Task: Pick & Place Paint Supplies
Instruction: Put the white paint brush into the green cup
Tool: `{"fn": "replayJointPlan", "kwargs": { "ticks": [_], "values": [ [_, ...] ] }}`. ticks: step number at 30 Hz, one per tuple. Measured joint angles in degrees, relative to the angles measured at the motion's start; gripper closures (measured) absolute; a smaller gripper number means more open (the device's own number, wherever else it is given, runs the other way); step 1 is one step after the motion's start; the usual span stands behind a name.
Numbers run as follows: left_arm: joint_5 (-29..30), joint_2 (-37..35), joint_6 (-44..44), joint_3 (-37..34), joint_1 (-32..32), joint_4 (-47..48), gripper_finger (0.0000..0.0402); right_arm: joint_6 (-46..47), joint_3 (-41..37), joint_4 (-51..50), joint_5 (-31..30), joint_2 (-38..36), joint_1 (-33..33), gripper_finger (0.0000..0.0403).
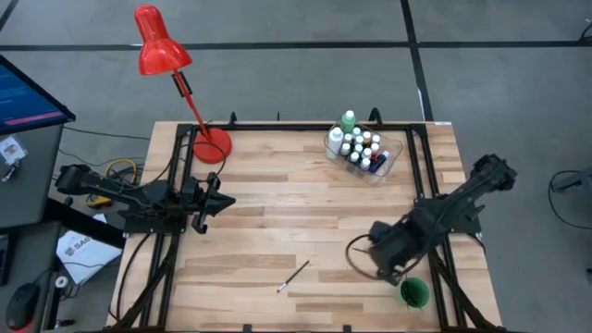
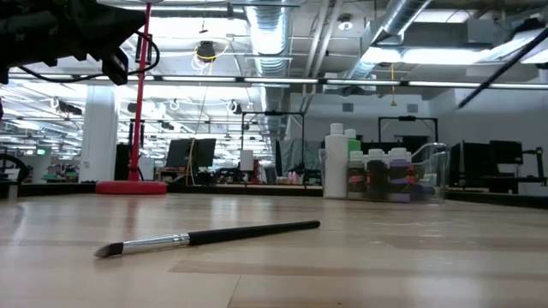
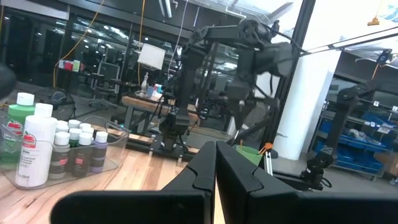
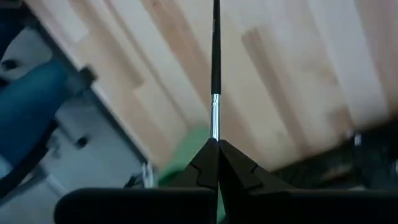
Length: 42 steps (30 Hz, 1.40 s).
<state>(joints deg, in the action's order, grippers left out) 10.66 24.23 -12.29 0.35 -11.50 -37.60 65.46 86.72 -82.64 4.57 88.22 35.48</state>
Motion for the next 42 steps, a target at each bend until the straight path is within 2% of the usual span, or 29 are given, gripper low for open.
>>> {"fn": "replayJointPlan", "kwargs": {
  "ticks": [5,11,15,23,31,37,42],
  "values": [
    [0.0,0.0,0.0,0.0,0.0,0.0,0.0400,3.7,0.0,-4.5,8.5,-5.1,0.1,0.0403],
    [0.0,0.0,0.0,0.0,0.0,0.0,0.0400,6.0,0.0,-7.4,22.4,-9.0,0.1,0.0403],
    [0.0,0.0,0.0,0.0,0.0,0.0,0.0400,10.0,0.1,-7.4,27.7,-11.3,0.1,0.0403],
    [0.0,0.0,0.0,0.0,0.0,0.0,0.0400,19.1,0.1,-7.3,30.2,-14.6,2.6,0.0403],
    [0.0,0.0,0.0,0.0,0.0,0.0,0.0400,21.7,0.1,-6.9,32.4,-14.8,5.5,0.0403],
    [0.0,0.0,0.0,0.0,0.0,0.0,0.0400,21.6,0.1,-6.7,32.5,-11.9,6.2,0.0403],
    [0.0,0.0,0.0,0.0,0.0,-0.2,0.0400,17.6,0.1,-4.2,33.1,-7.1,6.1,0.0403]
  ]
}}
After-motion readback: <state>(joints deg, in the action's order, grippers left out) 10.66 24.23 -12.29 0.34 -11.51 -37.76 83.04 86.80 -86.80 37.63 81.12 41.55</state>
